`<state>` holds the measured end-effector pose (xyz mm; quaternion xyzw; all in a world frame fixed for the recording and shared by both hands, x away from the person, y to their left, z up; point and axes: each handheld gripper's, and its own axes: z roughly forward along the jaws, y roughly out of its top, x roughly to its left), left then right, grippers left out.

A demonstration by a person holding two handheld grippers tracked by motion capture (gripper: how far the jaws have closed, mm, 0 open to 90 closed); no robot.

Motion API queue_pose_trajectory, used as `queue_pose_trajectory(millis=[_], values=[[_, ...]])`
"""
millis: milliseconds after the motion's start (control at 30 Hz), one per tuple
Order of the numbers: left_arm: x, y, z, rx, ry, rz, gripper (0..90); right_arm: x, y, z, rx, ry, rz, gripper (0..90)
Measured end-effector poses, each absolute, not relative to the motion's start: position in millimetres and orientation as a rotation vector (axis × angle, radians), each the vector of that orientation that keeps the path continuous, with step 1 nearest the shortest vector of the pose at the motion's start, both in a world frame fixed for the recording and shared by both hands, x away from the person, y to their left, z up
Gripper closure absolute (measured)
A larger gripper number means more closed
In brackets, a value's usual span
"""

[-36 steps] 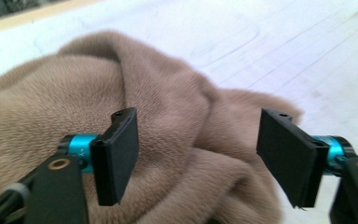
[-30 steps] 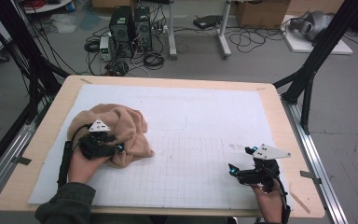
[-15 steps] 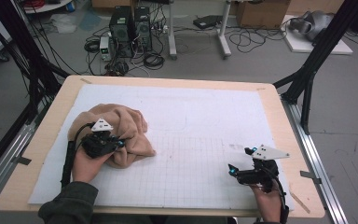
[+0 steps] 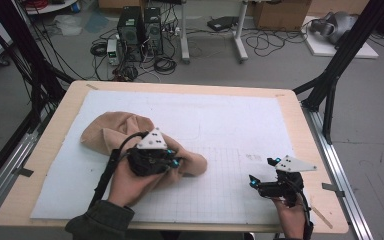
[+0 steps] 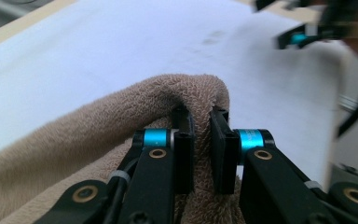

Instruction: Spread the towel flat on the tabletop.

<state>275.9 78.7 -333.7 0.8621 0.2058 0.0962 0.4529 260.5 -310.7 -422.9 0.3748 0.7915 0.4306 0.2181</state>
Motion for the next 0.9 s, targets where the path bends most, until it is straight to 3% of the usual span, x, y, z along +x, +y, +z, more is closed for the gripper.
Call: queue_pose_trajectory(millis=[200,333,367,500,733,900], values=[[256,59,-342,2.150,0.404,0.164,81.2,259,-313,-423,1.045,2.181,1.198,9.4],[258,71,-361,2.151,0.455,0.145,79.2,259,-312,-424,1.041,2.189,1.196,9.3],[258,71,-361,2.151,0.455,0.145,76.8,260,-312,-424,1.033,2.192,1.197,9.4],[257,90,-375,2.172,0.537,0.154,51.1,260,-310,-424,1.033,2.209,1.216,9.3],[253,124,-360,2.103,0.579,0.196,40.0,266,-295,-417,0.973,2.253,1.262,9.4],[258,148,-343,2.029,0.618,0.250,37.9,277,-279,-402,0.917,2.303,1.278,9.3]])
